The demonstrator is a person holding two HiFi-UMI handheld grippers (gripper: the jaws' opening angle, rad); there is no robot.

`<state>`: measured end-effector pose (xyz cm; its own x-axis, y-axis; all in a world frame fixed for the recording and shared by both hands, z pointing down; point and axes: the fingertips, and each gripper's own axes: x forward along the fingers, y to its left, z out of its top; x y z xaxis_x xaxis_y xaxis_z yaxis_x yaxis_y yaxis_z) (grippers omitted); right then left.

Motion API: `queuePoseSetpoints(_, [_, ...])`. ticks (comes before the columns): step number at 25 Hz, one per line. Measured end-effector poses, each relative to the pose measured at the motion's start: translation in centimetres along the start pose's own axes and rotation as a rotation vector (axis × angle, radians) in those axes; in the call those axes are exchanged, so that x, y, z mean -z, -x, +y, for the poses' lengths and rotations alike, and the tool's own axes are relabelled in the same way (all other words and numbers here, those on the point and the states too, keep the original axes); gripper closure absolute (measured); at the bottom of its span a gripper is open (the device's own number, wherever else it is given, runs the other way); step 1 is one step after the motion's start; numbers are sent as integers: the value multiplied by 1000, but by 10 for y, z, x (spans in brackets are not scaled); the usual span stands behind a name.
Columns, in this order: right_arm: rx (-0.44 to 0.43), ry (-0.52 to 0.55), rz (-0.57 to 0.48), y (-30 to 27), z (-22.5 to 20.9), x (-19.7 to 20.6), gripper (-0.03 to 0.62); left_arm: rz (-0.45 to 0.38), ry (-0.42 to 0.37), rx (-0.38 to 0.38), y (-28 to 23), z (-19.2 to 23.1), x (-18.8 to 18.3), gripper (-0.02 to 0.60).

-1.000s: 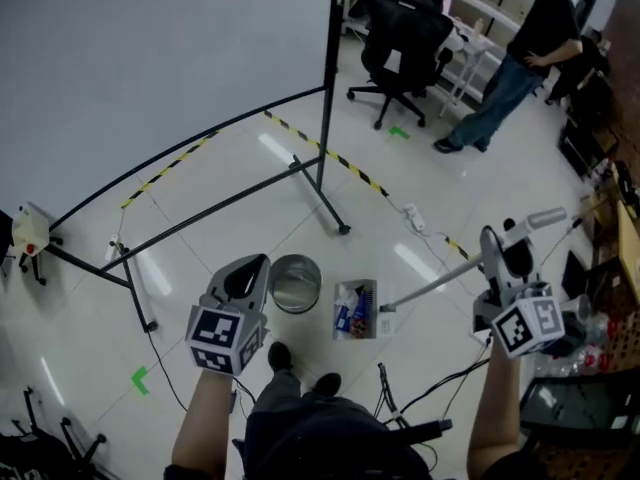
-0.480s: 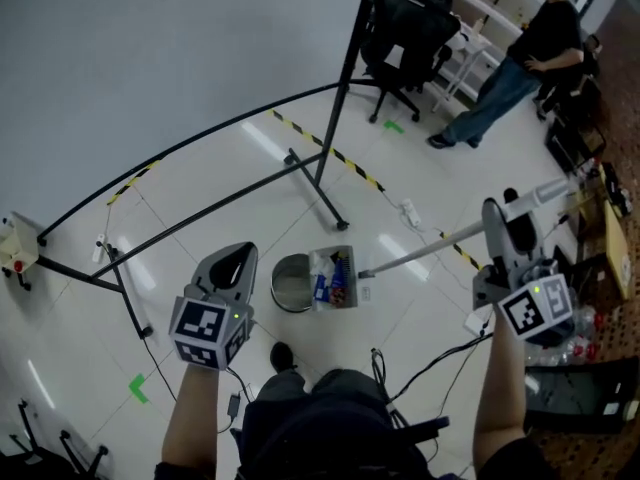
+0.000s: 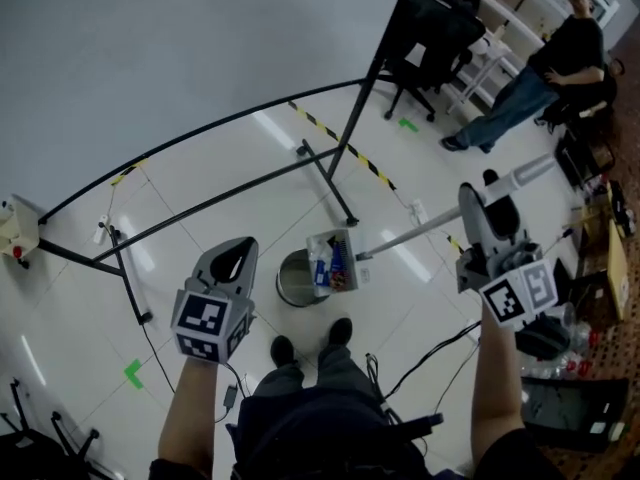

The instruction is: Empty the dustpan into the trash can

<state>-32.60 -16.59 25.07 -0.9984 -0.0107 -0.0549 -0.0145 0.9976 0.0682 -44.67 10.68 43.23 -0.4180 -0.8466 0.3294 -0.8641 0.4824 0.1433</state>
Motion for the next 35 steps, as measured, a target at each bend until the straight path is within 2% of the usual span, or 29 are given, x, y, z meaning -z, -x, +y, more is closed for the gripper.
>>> queuePoseSetpoints(4, [-61,21,-5,-18,16,4,362,37,19,-23,-1,8,9,583])
queuePoseSetpoints(8, [-108,35,-47,-28,33,3,362,22,21,-58,-2,22,14,583])
queuePoseSetpoints(12, [-151,76,-21,-27,58,29,362,46,24,-67,-2,29,26,583])
queuePoseSetpoints(16, [-162,118,15,-19,81,54,362,74,-6,-50,-4,31,35,583])
queuePoseSetpoints(23, [-231,212,15,10,123,50,361,93,-30,-13,-10,14,44,583])
queuePoseSetpoints(35, [-279,304,56,69,182,61,362,94,-60,63,-4,-19,58,583])
